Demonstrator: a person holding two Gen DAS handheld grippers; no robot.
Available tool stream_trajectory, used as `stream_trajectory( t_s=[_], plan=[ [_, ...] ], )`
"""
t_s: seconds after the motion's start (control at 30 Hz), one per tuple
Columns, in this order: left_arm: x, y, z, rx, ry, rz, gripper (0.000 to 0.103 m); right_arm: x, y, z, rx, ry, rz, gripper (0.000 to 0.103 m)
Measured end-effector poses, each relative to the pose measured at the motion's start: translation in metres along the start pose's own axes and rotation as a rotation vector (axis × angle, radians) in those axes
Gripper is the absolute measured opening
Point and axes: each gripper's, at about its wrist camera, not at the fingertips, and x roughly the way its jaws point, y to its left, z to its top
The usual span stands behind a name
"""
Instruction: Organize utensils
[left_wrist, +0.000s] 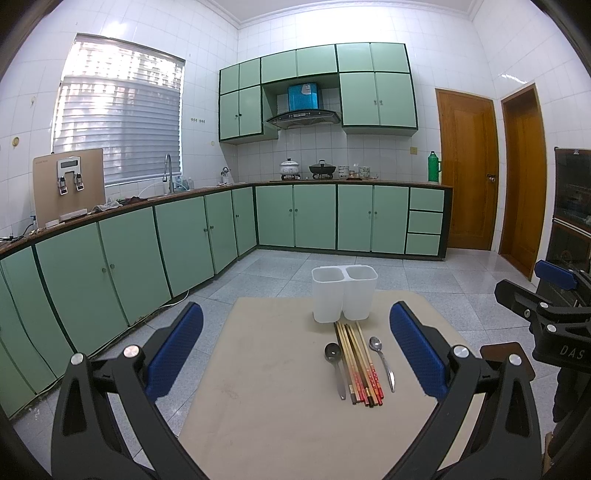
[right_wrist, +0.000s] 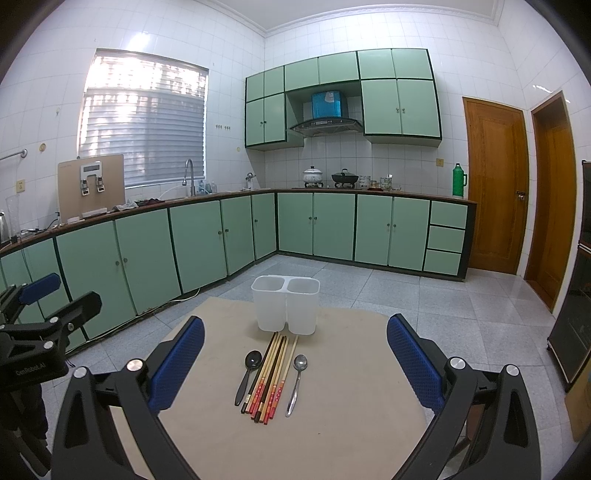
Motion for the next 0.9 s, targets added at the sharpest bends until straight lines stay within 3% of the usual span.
stream_trajectory(
  t_s=[0.9],
  plan=[
    [0.0015, 0.0001, -0.0014, 0.003, 0.002, 0.001, 0.098, 0.0007, -0.0001, -0.0005, 0.0, 0.001, -0.001, 0.097]
  ],
)
